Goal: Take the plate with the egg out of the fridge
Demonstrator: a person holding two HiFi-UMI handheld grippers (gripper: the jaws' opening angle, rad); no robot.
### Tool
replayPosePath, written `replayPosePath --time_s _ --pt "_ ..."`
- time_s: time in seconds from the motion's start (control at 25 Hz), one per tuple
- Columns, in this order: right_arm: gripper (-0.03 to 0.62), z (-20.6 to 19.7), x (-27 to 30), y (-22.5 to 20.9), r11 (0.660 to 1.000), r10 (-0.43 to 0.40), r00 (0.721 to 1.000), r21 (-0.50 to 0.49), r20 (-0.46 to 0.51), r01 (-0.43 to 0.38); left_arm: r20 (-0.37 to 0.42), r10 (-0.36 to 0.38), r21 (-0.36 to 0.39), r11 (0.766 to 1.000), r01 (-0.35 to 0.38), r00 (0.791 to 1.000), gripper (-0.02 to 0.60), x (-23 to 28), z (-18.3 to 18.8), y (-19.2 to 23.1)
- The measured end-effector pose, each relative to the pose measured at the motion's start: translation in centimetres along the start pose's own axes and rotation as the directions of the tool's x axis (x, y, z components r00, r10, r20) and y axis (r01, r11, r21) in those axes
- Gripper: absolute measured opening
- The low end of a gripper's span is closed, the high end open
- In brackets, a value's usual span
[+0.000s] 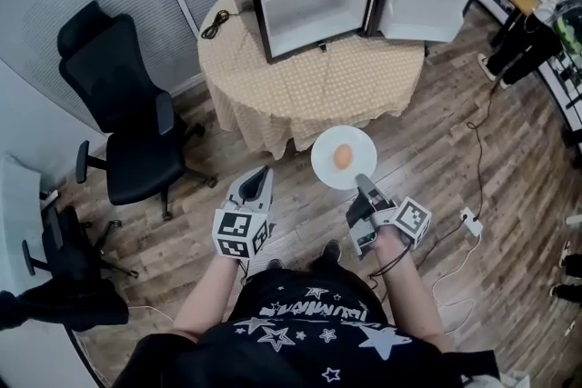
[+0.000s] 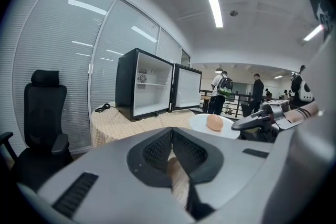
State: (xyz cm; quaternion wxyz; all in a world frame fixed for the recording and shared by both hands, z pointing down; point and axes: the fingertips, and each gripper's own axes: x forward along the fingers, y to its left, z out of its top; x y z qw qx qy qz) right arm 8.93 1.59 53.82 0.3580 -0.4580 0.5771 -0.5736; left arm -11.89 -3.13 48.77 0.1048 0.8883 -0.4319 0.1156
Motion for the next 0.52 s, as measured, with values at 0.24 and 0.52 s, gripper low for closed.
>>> replayPosePath --time_s 0.24,0.52 --pt "0.035 -2.9 -1.7 0.5 1.0 -0.014 0.999 -0.017 0.03 0.014 0.003 -0.074 0.007 0.997 0.074 0.997 0.009 -1.0 -0.7 0.5" --pt "0.035 -5.8 -3.2 0.9 0.999 -0.037 0.997 -0.027 0.068 0.039 -0.001 -0.116 0.022 0.993 0.116 0.993 0.009 -3.3 -1.1 1.8"
